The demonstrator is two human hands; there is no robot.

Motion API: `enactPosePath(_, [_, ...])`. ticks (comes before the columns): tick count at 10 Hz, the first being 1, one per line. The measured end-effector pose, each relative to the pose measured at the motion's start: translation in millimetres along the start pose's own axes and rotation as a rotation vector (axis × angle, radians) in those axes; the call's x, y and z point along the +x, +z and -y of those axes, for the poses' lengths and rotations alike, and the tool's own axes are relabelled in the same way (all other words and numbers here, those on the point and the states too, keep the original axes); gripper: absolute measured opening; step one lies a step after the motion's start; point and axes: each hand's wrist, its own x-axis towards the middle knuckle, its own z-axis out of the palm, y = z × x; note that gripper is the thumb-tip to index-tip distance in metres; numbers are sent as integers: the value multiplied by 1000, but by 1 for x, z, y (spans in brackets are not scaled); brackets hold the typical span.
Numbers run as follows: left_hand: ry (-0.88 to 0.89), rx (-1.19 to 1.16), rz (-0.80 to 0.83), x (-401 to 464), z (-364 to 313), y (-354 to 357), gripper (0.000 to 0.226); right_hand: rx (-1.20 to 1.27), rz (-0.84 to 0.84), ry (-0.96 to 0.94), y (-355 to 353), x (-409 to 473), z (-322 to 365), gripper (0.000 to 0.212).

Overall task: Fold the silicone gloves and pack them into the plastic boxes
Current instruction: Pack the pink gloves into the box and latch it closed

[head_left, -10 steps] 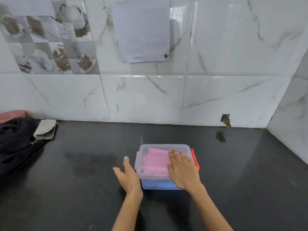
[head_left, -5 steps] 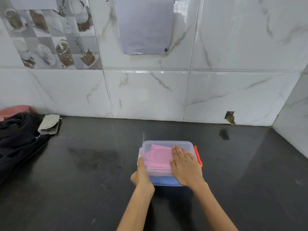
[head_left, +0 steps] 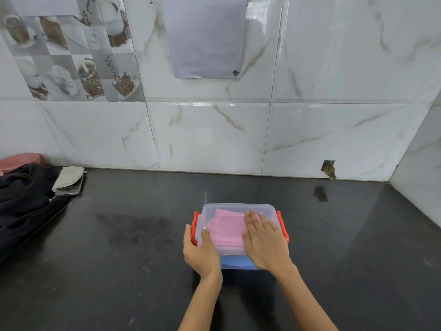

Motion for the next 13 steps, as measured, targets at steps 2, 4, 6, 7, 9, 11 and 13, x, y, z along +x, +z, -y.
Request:
enactPosePath(2, [33, 16, -13, 3, 2, -2, 45, 1, -1, 1, 1, 1, 0, 56])
enactPosePath(4, [94, 14, -19, 2, 5, 1, 34, 7, -16, 0, 3, 1, 0, 56])
enactPosePath(6, [93, 73, 17, 3, 5, 0, 36, 12, -9, 4, 2, 1, 0, 56])
enactPosePath(7, [159, 362, 8, 1, -1, 0, 45, 19, -1, 7, 2, 0, 0, 56])
enactPosePath(9, [927, 763, 177, -4, -22, 16, 65, 35, 4, 9, 1, 0, 0, 55])
enactPosePath(11, [827, 1342, 576, 13, -17, 25, 62, 12, 5, 8, 2, 1, 1, 56])
enactPosePath(13, [726, 1446, 698, 18, -16, 26, 57, 15, -1, 19, 2, 1, 0, 56])
